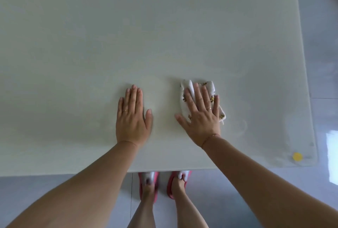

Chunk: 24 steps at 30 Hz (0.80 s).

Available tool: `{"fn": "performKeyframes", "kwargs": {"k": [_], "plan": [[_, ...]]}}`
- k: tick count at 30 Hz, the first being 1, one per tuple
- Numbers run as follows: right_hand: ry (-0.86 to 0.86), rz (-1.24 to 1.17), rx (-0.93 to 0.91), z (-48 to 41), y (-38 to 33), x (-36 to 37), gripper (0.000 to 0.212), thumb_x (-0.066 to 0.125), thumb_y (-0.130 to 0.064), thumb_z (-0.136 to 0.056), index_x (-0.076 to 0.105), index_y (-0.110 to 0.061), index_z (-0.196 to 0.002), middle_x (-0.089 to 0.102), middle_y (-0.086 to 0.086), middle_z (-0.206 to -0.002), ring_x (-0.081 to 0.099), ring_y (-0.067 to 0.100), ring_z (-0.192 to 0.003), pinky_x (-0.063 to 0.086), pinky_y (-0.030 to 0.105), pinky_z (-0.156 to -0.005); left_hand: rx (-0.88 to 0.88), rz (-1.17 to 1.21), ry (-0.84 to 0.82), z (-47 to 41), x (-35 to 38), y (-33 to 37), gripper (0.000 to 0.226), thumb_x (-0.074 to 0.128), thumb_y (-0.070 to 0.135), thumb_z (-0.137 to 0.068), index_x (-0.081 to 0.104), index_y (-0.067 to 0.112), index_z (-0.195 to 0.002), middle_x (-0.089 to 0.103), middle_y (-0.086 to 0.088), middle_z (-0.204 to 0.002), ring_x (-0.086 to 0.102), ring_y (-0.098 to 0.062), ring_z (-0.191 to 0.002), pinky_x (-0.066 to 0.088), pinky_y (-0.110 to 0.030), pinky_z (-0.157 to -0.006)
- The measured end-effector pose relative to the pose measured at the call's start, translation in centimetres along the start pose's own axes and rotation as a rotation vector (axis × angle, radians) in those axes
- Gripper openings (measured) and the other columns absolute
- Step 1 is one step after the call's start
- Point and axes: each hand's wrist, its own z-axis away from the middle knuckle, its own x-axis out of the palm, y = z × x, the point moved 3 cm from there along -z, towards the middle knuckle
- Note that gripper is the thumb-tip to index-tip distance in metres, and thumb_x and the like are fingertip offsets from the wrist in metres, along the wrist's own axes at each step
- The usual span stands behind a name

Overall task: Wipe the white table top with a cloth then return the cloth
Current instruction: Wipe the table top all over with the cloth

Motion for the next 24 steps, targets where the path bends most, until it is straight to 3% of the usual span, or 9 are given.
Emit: {"fn": "performKeyframes", "kwargs": {"k": [3, 5, 7, 11, 14, 16, 20, 22, 24], "plan": [[0.049, -0.010, 0.039, 1.2, -1.6, 0.2, 0.079, 0.045, -0.061, -0.085, 0.016, -0.028, -0.151, -0.001, 0.002, -0.160, -0.007, 0.022, -0.146, -0.016, 0.046, -0.114, 0.008, -0.009, 0.016, 0.1, -0.1, 0.0, 0.064, 0.028, 0.036, -0.095, 0.017, 0.006, -0.150, 0.014, -0.009, -0.159, 0.010, -0.020, -0.147, 0.006, -0.038, -0.121], [0.184, -0.061, 0.077, 2.0, -1.5, -0.3, 0.067, 0.061, -0.048, -0.081, 0.043, -0.024, -0.141, 0.032, 0.012, -0.151, 0.022, 0.027, -0.140, 0.005, 0.046, -0.116, 0.016, -0.002, 0.031, 0.1, -0.1, 0.1, 0.063, 0.029, 0.036, -0.096, 0.018, 0.006, -0.150, 0.016, -0.010, -0.159, 0.011, -0.021, -0.147, 0.008, -0.039, -0.120], [0.330, -0.124, 0.113, 2.2, -1.5, -1.0, 0.050, 0.073, -0.028, -0.077, 0.061, -0.020, -0.125, 0.057, 0.013, -0.124, 0.049, 0.033, -0.115, 0.032, 0.047, -0.104, 0.022, 0.005, 0.033, 0.1, -0.2, 0.1, 0.063, 0.030, 0.035, -0.095, 0.020, 0.005, -0.150, 0.018, -0.010, -0.158, 0.013, -0.022, -0.147, 0.009, -0.039, -0.120], [0.444, -0.272, 0.241, 1.2, -2.1, -2.7, 0.038, 0.060, 0.009, -0.071, 0.074, -0.013, -0.098, 0.067, 0.010, -0.094, 0.060, 0.036, -0.085, 0.048, 0.039, -0.074, 0.001, 0.011, -0.018, 0.1, -0.3, 0.2, 0.064, 0.027, 0.035, -0.094, 0.018, 0.005, -0.150, 0.016, -0.011, -0.158, 0.013, -0.024, -0.147, 0.004, -0.037, -0.121], [0.297, -0.558, 0.445, 0.7, -1.9, -3.7, 0.035, 0.052, 0.005, -0.076, 0.072, -0.015, -0.095, 0.066, 0.000, -0.084, 0.056, 0.023, -0.075, 0.036, 0.027, -0.060, -0.037, 0.083, -0.052, -0.3, -1.1, 0.8, 0.062, 0.029, 0.030, -0.094, 0.019, 0.004, -0.149, 0.015, -0.012, -0.159, 0.010, -0.025, -0.147, 0.001, -0.038, -0.120], [0.124, -0.893, 0.529, 0.7, -2.3, -3.9, 0.032, 0.052, 0.005, -0.077, 0.070, -0.017, -0.090, 0.059, -0.003, -0.069, 0.049, 0.013, -0.060, 0.034, 0.019, -0.052, -0.103, 0.285, -0.028, -0.7, -2.2, 1.6, 0.050, 0.042, 0.018, -0.097, 0.036, 0.000, -0.143, 0.025, -0.016, -0.155, 0.017, -0.029, -0.146, 0.011, -0.041, -0.120], [-0.206, -1.753, 0.552, 1.4, -4.3, -5.3, 0.021, 0.049, 0.005, -0.084, 0.065, -0.008, -0.089, 0.063, 0.009, -0.082, 0.057, 0.022, -0.077, 0.047, 0.030, -0.066, -0.546, 0.922, 0.010, -0.9, -4.9, 3.4, 0.031, 0.042, 0.029, -0.100, 0.064, 0.013, -0.115, 0.062, -0.005, -0.121, 0.055, -0.019, -0.116, 0.043, -0.029, -0.094], [-0.362, -2.005, 0.494, 1.6, -4.7, -6.1, 0.022, 0.051, -0.004, -0.083, 0.062, -0.003, -0.102, 0.066, 0.013, -0.096, 0.061, 0.027, -0.088, 0.053, 0.036, -0.076, -0.728, 1.210, -0.113, -1.0, -5.7, 4.6, 0.040, 0.037, 0.045, -0.100, 0.067, 0.018, -0.098, 0.069, 0.000, -0.097, 0.063, -0.015, -0.093, 0.046, -0.027, -0.076], [-0.446, -2.164, 0.431, 1.7, -4.5, -6.9, 0.029, 0.053, -0.011, -0.082, 0.061, -0.004, -0.109, 0.068, 0.013, -0.101, 0.065, 0.026, -0.093, 0.055, 0.037, -0.079, -0.888, 1.573, -0.389, -1.4, -5.7, 5.5, 0.061, 0.032, 0.063, -0.093, 0.068, 0.016, -0.107, 0.073, -0.005, -0.102, 0.066, -0.020, -0.100, 0.050, -0.032, -0.082]]}}
